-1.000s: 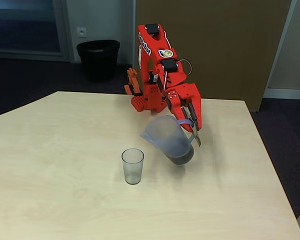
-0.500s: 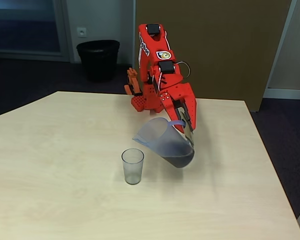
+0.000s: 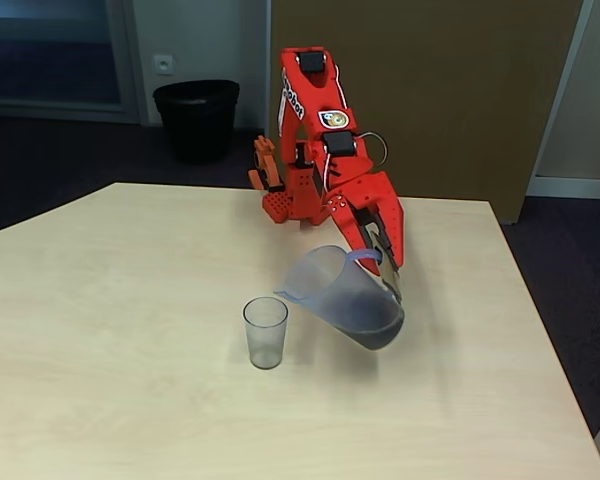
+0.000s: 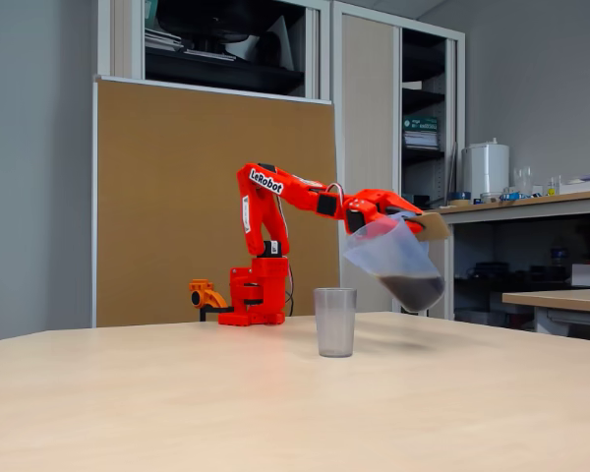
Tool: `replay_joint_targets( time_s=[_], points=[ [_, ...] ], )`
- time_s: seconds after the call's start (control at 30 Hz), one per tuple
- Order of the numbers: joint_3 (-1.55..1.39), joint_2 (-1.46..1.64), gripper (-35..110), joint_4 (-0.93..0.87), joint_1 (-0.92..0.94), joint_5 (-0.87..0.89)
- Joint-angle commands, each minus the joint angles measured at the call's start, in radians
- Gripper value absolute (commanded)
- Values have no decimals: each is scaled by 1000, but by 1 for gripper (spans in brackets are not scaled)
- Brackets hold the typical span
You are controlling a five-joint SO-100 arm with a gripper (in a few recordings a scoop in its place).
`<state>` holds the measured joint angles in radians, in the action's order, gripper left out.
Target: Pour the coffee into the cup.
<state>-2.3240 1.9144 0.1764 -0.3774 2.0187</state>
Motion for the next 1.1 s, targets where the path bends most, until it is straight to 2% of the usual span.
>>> replay_joint_targets(
  time_s=[0.0, 0.53, 1.07],
  points=[
    [77, -3, 0, 60, -12, 35],
    [34, -14, 0, 201, 3, 183],
    [-78, 78, 0, 242, 21, 219]
  ],
)
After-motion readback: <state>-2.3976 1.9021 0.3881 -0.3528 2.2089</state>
